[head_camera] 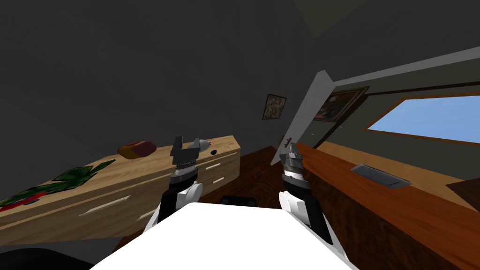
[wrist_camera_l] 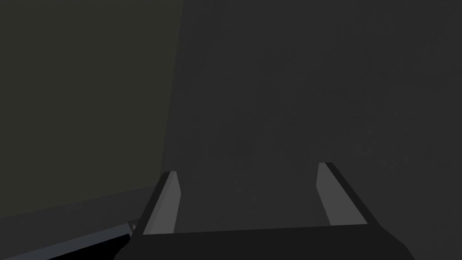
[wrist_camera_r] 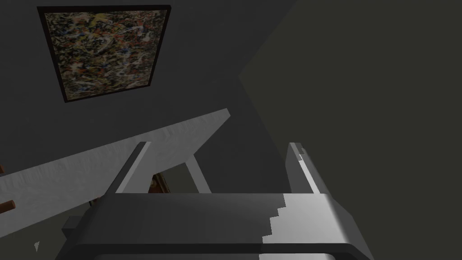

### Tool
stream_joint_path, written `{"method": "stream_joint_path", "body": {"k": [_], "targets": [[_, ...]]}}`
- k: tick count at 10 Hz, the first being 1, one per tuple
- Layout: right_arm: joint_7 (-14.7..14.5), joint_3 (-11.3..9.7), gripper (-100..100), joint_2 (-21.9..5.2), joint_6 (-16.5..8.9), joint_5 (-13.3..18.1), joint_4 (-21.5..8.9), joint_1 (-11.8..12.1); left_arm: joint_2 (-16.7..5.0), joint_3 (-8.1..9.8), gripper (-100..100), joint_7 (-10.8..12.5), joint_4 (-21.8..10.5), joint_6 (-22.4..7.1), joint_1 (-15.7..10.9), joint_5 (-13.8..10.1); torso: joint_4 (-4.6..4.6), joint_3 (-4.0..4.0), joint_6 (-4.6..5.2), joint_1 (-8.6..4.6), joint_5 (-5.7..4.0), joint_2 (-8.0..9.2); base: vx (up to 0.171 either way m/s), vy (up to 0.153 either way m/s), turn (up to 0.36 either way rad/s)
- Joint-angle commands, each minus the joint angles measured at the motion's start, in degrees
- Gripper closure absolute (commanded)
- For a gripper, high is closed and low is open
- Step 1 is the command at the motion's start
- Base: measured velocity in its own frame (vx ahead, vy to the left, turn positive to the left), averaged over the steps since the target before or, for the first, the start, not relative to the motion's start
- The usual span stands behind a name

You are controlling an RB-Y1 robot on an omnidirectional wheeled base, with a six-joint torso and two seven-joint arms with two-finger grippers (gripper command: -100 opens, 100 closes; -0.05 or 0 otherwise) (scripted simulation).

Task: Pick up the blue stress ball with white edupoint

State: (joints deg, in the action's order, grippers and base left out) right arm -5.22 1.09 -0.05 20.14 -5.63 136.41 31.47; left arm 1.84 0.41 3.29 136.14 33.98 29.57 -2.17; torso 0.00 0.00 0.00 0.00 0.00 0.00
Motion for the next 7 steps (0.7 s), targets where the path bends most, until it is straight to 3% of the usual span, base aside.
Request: {"method": "stream_joint_path", "body": {"k": [1,7], "targets": [[0.0,0.0,0,0.0,0.0,0.0,0.0,0.0,-2.0,0.10,-100,0.1,0.1,-0.8,0.0,-0.3,0.00,0.00,0.00,0.00,0.00,0.00,0.005,-0.012,0.054],[0.0,0.0,0,0.0,0.0,0.0,0.0,0.0,-9.5,1.18,-100,1.1,0.8,-9.1,0.4,-2.9,-0.02,-0.06,-0.01,-0.32,-0.07,-0.10,0.023,-0.068,0.114]]}}
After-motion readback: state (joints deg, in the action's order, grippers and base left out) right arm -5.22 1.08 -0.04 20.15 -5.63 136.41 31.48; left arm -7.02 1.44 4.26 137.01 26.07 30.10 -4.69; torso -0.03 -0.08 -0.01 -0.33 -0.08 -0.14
